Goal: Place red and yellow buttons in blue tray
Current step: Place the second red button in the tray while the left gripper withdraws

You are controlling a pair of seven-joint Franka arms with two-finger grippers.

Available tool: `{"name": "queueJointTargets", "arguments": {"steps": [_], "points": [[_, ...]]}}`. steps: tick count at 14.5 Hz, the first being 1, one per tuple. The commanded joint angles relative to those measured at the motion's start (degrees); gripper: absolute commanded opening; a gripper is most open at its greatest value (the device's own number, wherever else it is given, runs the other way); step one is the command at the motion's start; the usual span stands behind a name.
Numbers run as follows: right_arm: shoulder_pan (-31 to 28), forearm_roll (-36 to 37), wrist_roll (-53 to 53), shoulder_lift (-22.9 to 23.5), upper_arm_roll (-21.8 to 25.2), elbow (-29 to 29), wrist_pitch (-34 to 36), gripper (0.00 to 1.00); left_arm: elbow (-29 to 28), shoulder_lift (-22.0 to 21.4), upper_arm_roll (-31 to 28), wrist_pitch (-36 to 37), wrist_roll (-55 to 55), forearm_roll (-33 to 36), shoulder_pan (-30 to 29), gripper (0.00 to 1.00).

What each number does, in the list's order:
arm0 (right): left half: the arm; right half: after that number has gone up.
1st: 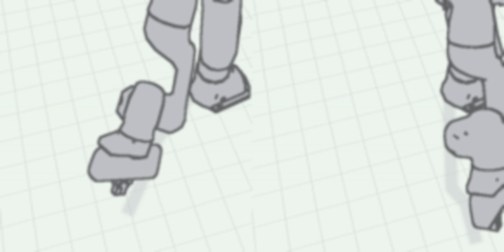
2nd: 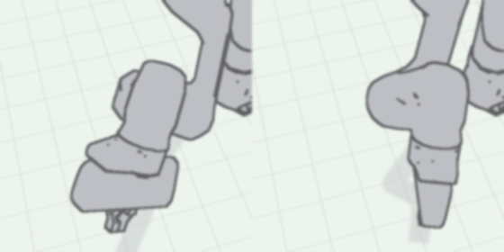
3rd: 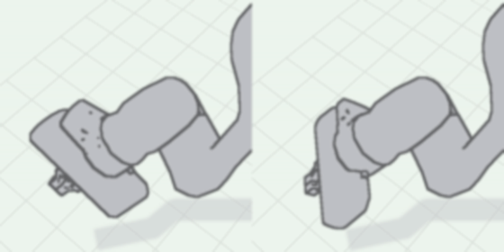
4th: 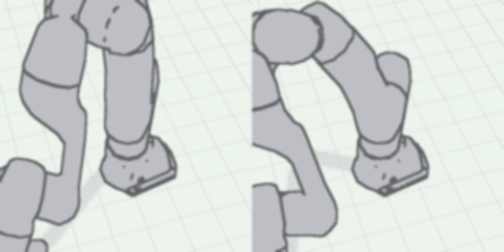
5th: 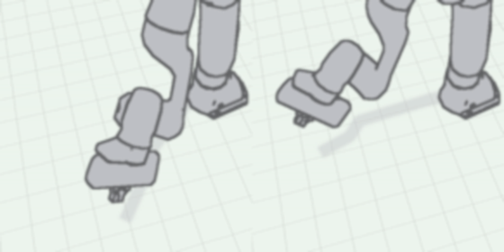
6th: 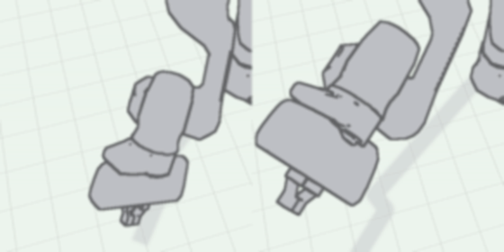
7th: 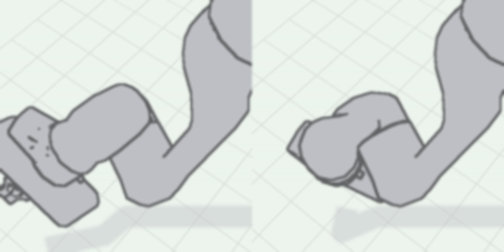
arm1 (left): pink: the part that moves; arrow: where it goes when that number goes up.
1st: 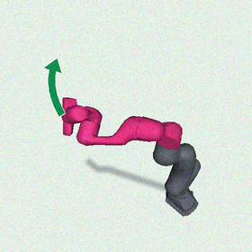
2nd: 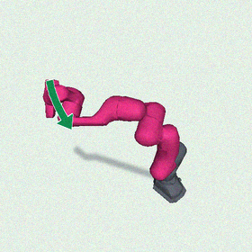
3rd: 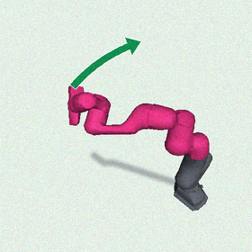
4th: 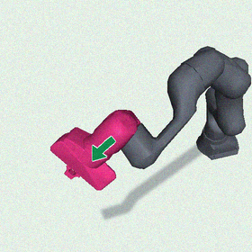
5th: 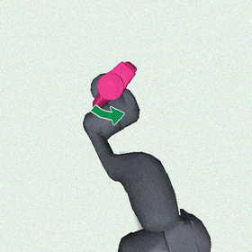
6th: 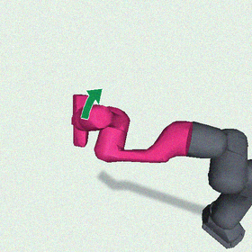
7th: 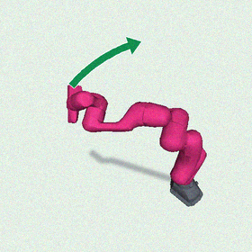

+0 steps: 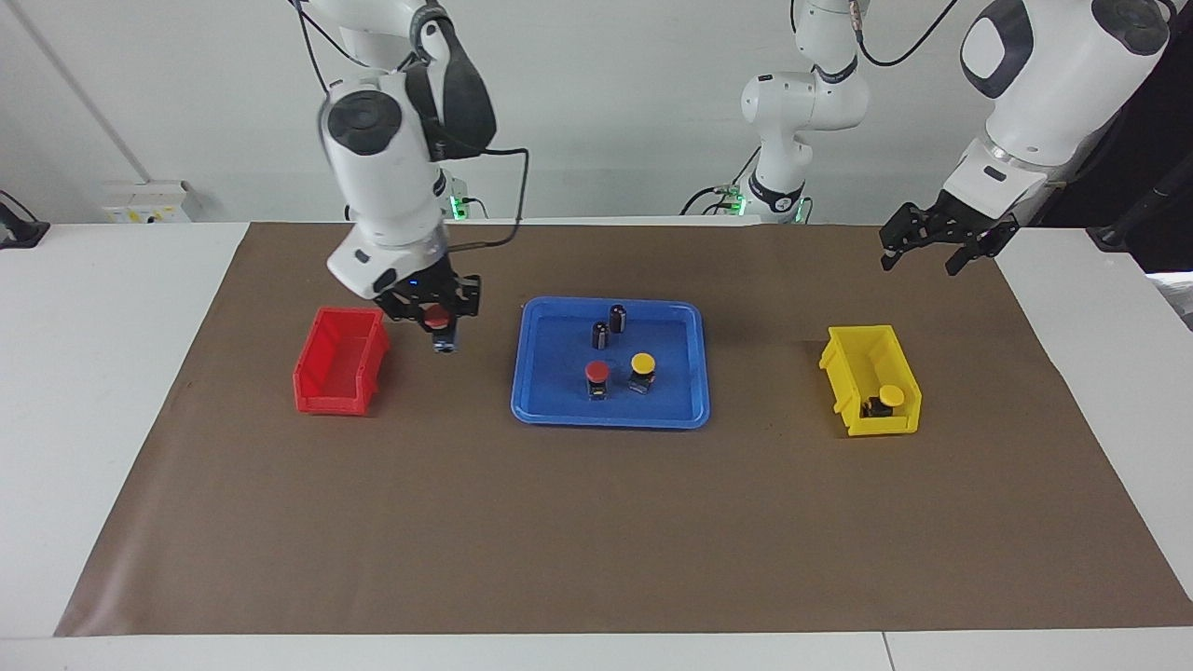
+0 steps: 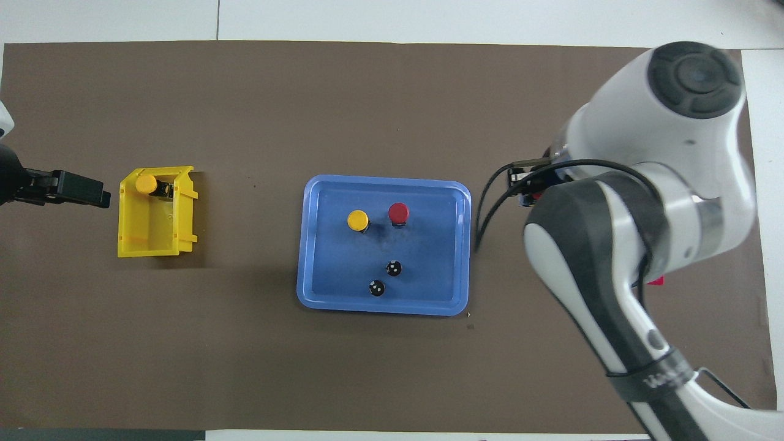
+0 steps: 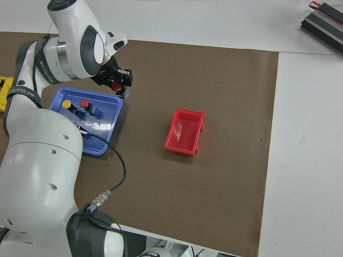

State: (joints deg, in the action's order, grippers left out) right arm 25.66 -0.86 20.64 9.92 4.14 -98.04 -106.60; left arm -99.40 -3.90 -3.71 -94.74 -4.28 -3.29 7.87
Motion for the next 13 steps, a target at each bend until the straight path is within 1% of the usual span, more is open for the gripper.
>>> {"name": "queueJointTargets", "arguments": {"steps": [1,2,3,6,8,10,12,13], "points": [[3.77,-0.46,6.33,3.51,0.34,-0.75,-4.66,0.26,-3.07,-1.11,0.55,-4.03,0.06,1.26,-1.02,1.00],[5.00,-0.46,7.65,5.00,0.34,-1.10,-6.15,0.27,-3.78,-1.64,0.55,-4.13,-0.03,1.53,-1.10,1.00],[5.19,-0.37,8.27,5.54,0.43,-1.71,-7.99,0.28,-4.13,-1.82,0.55,-4.22,-0.21,2.31,-1.10,1.00],[5.45,-0.37,8.28,5.81,0.34,-6.10,-12.57,0.28,-4.66,-1.82,0.55,-4.31,-0.47,2.50,-2.07,1.00],[6.06,-0.37,8.36,6.24,0.34,-8.39,-15.82,0.28,-5.36,-1.82,0.63,-5.80,-0.47,2.50,-2.16,1.00],[7.30,-0.37,8.63,8.08,0.34,-8.57,-17.06,0.28,-6.42,-1.82,0.63,-7.46,-0.47,2.50,-2.16,1.00],[7.30,-0.37,8.80,8.36,0.34,-8.75,-17.68,0.29,-7.91,-1.38,0.63,-10.27,-0.47,2.50,-2.25,0.97],[7.30,-0.37,8.72,8.27,0.34,-8.92,-17.51,0.32,-9.05,-1.29,0.63,-11.94,-0.47,2.50,-3.03,0.92]]}}
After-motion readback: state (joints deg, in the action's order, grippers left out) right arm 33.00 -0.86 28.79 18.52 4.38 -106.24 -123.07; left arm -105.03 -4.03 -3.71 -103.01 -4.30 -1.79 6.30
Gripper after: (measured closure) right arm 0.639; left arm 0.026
